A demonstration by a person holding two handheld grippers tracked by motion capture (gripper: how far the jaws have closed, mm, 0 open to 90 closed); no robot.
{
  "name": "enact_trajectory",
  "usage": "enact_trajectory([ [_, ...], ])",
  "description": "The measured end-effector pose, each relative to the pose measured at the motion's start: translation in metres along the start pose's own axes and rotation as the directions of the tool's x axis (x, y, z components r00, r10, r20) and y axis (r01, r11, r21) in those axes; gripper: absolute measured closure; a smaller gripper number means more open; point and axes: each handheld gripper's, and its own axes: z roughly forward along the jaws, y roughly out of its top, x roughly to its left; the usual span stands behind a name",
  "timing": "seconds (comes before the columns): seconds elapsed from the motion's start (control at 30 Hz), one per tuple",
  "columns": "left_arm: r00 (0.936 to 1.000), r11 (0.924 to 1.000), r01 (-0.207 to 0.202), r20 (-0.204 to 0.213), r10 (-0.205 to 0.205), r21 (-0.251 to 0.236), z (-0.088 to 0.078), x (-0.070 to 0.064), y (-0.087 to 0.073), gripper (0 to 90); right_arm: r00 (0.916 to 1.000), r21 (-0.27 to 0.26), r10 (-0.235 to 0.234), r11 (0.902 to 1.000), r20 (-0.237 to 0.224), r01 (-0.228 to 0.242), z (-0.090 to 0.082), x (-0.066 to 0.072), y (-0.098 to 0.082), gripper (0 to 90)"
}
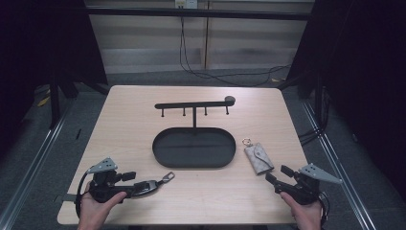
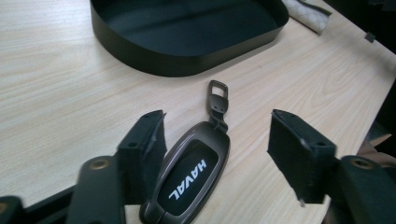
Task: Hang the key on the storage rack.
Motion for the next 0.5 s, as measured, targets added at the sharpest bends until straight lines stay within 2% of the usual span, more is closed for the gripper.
enact_trajectory([
  [0.27, 1.0, 0.9999, 0.007, -0.003, -0.007, 0.008, 0.0003, 0.0017, 0.0002, 39.2, 0.9999, 0.039, 0.005, 0.9992, -0.012, -0.005, 0.0026, -0.0002, 0.0003, 28.7],
  [0.43, 1.0, 0.9998, -0.009, -0.002, 0.009, 0.018, 0.0009, -0.0012, 0.0006, 39.0, 0.9995, 0.058, 0.005, 0.9983, -0.03, -0.003, 0.0038, 0.0001, -0.0002, 28.6],
  [0.5, 0.9994, 0.9998, 0.014, 0.032, -0.015, 0.016, -0.0006, -0.0026, 0.0015, 39.1, 0.9994, 0.063, 0.003, 0.998, -0.034, 0.0, 0.0041, 0.0007, 0.0, 28.5],
])
